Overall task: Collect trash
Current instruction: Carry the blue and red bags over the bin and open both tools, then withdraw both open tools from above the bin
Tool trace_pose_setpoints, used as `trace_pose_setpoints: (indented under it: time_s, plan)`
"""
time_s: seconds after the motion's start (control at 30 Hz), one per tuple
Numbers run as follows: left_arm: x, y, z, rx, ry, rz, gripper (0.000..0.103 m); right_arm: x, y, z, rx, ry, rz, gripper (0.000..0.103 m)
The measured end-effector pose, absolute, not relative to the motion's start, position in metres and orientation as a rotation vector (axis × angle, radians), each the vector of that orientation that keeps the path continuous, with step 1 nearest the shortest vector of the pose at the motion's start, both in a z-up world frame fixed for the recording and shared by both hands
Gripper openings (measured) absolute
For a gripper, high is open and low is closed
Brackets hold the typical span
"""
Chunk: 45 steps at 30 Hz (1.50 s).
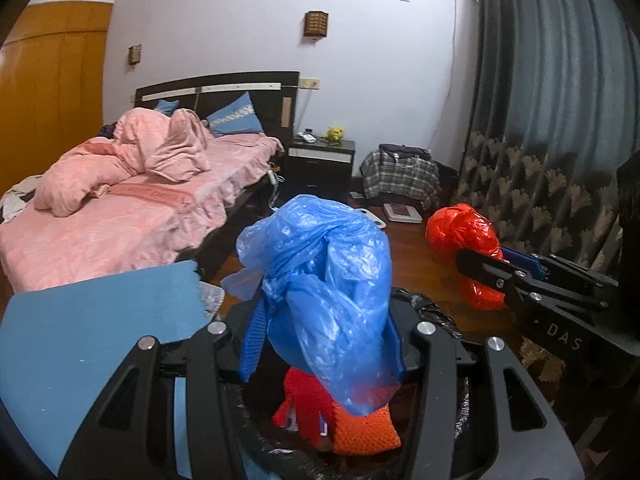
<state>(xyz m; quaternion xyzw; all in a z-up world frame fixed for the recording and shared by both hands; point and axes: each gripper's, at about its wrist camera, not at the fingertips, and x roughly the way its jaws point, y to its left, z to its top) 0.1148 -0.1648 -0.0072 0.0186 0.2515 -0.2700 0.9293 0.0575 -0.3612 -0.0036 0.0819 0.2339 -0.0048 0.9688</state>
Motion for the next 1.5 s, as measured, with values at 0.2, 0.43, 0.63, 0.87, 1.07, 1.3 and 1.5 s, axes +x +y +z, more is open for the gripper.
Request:
trace_pose_setpoints:
  time_s: [0.2, 0.43, 0.63, 0.87, 1.07, 1.3, 1.5]
  plan:
    - [0.129, -0.183, -0.031, 0.046, 0.558, -0.571, 0.048, 0.062, -0.378, -0.020, 0.179, 0.510, -0.046, 0.031]
    - [0.151, -0.190, -0.055, 0.053, 0.603, -0.579, 0.048, 0.077, -0.391, -0.046, 0.199, 0.558, -0.045, 0.031]
    - [0.167, -0.193, -0.077, 0.072, 0.643, -0.584, 0.048, 0.097, -0.398, -0.067, 0.206, 0.608, -0.030, 0.031]
    - [0.189, -0.200, -0.099, 0.091, 0.687, -0.582, 0.048, 0.118, -0.405, -0.088, 0.223, 0.649, -0.025, 0.031]
    - [0.198, -0.200, -0.104, 0.090, 0.704, -0.602, 0.066, 0.130, -0.412, -0.097, 0.237, 0.671, -0.035, 0.052]
    - [0.197, -0.190, -0.097, 0.090, 0.693, -0.576, 0.078, 0.120, -0.415, -0.091, 0.250, 0.649, -0.059, 0.082]
    - [0.186, -0.175, -0.078, 0.081, 0.662, -0.547, 0.088, 0.106, -0.408, -0.076, 0.233, 0.633, -0.053, 0.097]
